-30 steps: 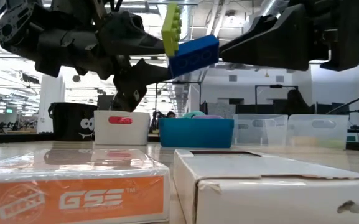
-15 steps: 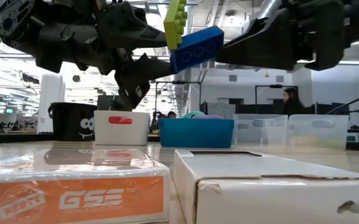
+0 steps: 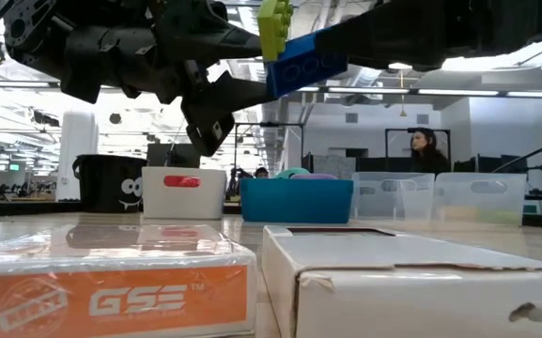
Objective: Pick & Place Toys
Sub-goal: Put the small blue game piece into the right transparent bin
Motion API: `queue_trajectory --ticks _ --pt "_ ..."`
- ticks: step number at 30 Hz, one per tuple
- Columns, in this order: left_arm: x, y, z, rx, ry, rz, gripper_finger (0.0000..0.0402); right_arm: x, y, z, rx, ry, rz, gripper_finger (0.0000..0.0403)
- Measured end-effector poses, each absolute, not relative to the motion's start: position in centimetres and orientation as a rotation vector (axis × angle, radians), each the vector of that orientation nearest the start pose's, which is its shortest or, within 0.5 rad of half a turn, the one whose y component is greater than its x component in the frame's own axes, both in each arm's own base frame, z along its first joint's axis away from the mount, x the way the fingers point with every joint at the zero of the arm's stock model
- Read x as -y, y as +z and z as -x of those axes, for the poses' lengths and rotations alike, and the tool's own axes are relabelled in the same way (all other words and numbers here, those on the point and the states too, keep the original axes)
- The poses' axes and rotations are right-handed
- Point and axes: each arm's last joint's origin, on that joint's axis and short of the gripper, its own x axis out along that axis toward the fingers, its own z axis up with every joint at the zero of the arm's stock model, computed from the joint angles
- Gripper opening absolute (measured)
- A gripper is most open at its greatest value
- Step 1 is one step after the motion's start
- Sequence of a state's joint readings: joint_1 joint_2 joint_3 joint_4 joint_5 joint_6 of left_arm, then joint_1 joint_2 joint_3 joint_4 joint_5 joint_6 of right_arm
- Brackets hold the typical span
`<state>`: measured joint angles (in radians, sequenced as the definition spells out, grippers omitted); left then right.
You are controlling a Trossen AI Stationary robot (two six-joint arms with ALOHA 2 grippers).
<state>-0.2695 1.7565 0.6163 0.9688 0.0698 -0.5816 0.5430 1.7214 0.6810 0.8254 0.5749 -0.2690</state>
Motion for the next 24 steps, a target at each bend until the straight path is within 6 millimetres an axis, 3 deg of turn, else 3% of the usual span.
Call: queue_trajectory --ticks 6,16,24 --pt "8.72 14.88 -30.86 -0.266 -0.278 0.557 0.0144 -15.49 16.43 -28.7 -0.186 -0.005 0.373 0.0225" --pt "8.67 14.69 -30.79 -0.281 -0.273 0.567 0.0145 -15.41 15.79 -28.54 -0.248 0.002 0.397 0.0111" --pt "8.67 14.69 -30.79 -0.278 -0.274 0.558 0.0156 -15.4 15.77 -28.54 -0.25 0.0 0.39 0.011"
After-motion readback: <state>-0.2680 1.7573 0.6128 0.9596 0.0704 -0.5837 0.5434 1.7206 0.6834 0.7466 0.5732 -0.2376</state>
